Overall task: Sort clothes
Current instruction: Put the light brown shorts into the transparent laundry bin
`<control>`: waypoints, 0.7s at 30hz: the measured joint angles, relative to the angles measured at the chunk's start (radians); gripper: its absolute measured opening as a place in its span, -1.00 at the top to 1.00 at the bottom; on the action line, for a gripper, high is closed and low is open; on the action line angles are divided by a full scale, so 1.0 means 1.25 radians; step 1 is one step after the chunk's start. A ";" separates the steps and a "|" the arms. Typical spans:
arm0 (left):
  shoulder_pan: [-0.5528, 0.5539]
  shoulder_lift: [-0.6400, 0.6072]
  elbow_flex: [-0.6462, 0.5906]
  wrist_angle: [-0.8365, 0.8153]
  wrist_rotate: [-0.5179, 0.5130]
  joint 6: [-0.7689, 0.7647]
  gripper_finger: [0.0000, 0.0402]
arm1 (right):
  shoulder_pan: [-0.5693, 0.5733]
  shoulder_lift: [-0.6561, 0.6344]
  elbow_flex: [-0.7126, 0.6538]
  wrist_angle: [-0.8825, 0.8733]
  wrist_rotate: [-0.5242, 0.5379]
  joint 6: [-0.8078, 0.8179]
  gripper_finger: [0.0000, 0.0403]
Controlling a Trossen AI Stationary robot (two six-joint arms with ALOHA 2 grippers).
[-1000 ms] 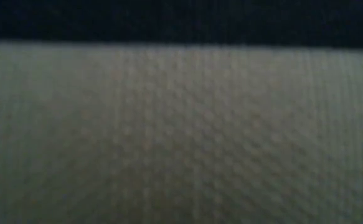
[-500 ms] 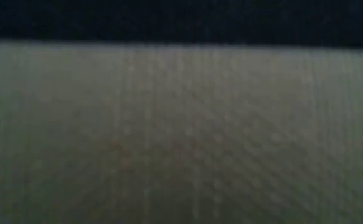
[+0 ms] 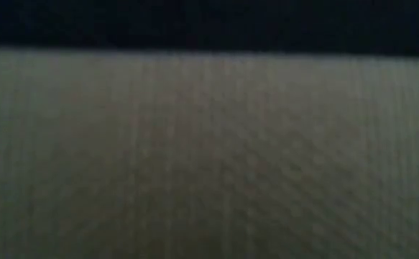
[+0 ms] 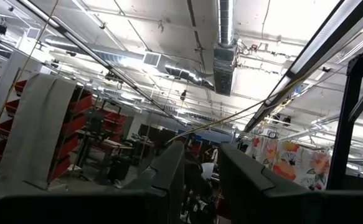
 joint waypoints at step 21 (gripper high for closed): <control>0.000 -0.006 0.000 -0.002 0.000 0.001 0.61 | 0.007 0.009 -0.141 0.232 -0.001 0.029 0.75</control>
